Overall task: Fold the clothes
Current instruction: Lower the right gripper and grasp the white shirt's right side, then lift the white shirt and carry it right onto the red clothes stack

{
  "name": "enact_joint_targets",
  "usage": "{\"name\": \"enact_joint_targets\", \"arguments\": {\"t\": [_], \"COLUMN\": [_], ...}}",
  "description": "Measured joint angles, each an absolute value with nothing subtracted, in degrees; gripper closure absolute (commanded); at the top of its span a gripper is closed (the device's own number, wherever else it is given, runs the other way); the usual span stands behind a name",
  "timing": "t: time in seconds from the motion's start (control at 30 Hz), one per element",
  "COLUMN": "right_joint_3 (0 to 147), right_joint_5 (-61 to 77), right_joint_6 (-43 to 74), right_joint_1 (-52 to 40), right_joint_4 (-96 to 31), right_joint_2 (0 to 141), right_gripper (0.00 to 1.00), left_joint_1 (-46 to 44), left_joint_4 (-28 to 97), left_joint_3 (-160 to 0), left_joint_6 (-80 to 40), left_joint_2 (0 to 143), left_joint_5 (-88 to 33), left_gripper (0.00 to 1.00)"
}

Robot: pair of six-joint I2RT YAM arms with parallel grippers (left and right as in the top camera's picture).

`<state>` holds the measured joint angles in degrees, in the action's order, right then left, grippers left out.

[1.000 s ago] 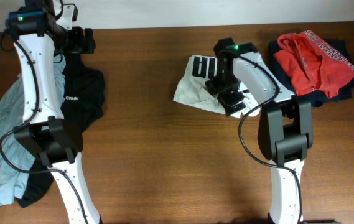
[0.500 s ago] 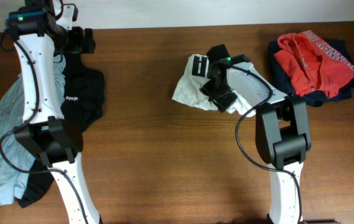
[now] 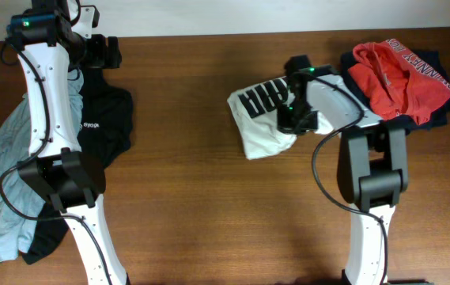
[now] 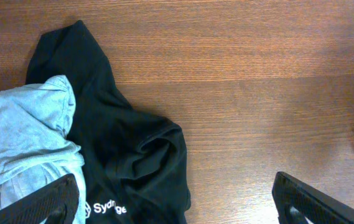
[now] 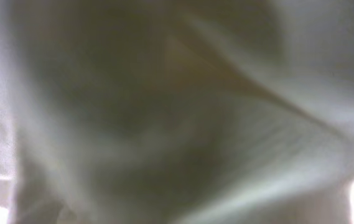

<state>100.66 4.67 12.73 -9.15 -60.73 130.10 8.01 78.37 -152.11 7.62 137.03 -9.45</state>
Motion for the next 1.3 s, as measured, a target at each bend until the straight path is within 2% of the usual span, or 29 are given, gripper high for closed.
{"name": "enact_joint_targets", "arguments": {"t": [0.2,0.5,0.67,0.87,1.1,1.3], "right_joint_3": [100.66,103.70,114.91,136.40,157.03,166.06], "right_joint_5": [2.66,3.60,4.80,6.07,6.13,6.52], "right_joint_6": [2.55,-0.08,-0.25,-0.36,-0.43,1.72], "right_joint_1": [-5.63,-1.08,-0.23,-0.25,-0.25,-0.19], "right_joint_4": [-61.19,-70.08,-80.38,-91.11,-94.78,-94.24], "right_joint_2": [130.02,130.93,132.42,132.53,132.53,132.53], "right_gripper": [0.96,0.96,0.96,0.96,0.96,0.96], "left_joint_1": [8.01,8.01,8.01,8.01,8.01,8.01], "left_joint_4": [78.41,78.28,78.19,78.19,78.17,78.17], "left_joint_3": [-152.11,-152.11,-152.11,-152.11,-152.11,-152.11], "left_joint_6": [7.62,7.64,7.62,7.62,7.62,7.62], "left_joint_2": [137.03,137.03,137.03,137.03,137.03,137.03], "left_joint_5": [-9.43,-9.43,-9.45,-9.45,-9.45,-9.45], "left_gripper": [0.01,0.01,0.01,0.01,0.01,0.01]}}
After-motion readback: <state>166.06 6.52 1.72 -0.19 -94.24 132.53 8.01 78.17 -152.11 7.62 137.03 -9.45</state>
